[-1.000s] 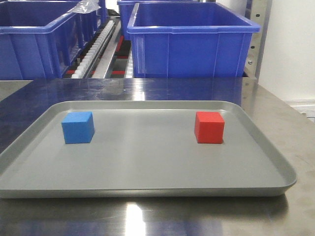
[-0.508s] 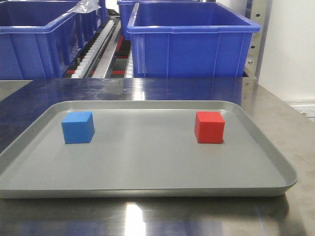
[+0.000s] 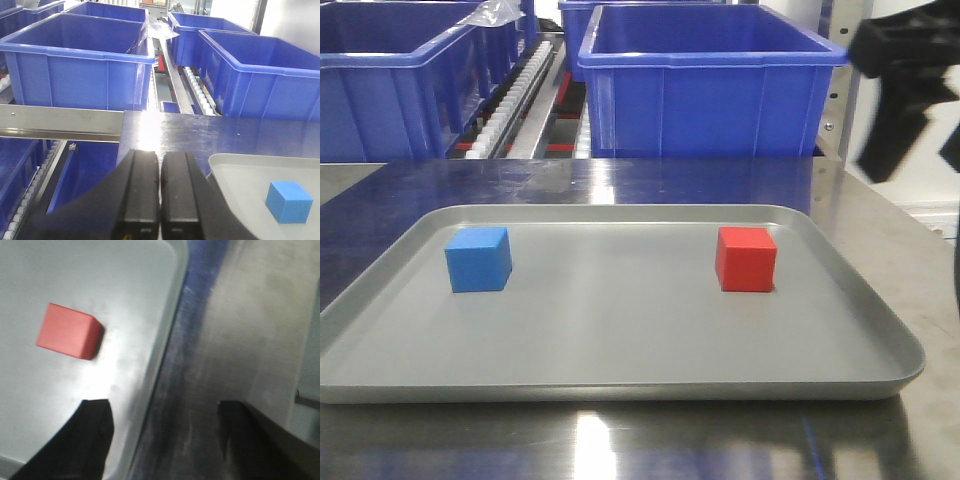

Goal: Sort and place red and blue blocks on shelf
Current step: 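Move the right gripper down over the red cube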

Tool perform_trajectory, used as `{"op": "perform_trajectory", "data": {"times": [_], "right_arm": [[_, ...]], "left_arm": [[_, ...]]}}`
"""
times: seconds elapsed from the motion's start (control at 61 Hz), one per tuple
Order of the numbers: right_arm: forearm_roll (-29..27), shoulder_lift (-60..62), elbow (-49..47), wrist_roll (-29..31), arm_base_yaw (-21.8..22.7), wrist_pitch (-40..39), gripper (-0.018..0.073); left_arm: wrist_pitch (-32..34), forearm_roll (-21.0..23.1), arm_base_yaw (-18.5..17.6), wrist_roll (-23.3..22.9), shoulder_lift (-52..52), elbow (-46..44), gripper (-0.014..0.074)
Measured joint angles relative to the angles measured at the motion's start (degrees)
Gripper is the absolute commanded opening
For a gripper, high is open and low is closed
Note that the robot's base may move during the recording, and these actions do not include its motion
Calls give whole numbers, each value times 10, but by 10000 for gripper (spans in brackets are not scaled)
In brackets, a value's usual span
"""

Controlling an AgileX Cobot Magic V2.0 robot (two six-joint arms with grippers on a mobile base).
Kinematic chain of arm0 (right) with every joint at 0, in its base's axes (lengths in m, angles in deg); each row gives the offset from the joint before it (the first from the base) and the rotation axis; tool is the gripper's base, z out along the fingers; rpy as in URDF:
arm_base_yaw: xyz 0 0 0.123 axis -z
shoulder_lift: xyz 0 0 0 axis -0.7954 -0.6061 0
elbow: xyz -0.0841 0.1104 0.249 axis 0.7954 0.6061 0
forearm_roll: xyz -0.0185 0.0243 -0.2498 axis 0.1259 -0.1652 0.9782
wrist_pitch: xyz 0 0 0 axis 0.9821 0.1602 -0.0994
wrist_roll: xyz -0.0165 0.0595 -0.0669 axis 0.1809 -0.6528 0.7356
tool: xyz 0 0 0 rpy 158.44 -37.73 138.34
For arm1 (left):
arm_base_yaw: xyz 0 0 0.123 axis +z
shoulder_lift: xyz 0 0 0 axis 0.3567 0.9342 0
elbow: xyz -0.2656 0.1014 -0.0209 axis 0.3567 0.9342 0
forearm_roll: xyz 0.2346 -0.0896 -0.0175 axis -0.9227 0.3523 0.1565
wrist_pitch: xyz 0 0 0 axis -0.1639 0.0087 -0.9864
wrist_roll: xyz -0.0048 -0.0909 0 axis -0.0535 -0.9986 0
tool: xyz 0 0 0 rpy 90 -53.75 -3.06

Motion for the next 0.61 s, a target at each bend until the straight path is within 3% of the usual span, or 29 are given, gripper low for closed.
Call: {"op": "perform_trajectory", "data": {"times": [0.606], "right_arm": [[-65, -92, -79, 0, -47, -13, 593]], "left_arm": [[0, 0, 0, 0, 0, 0, 132]]}}
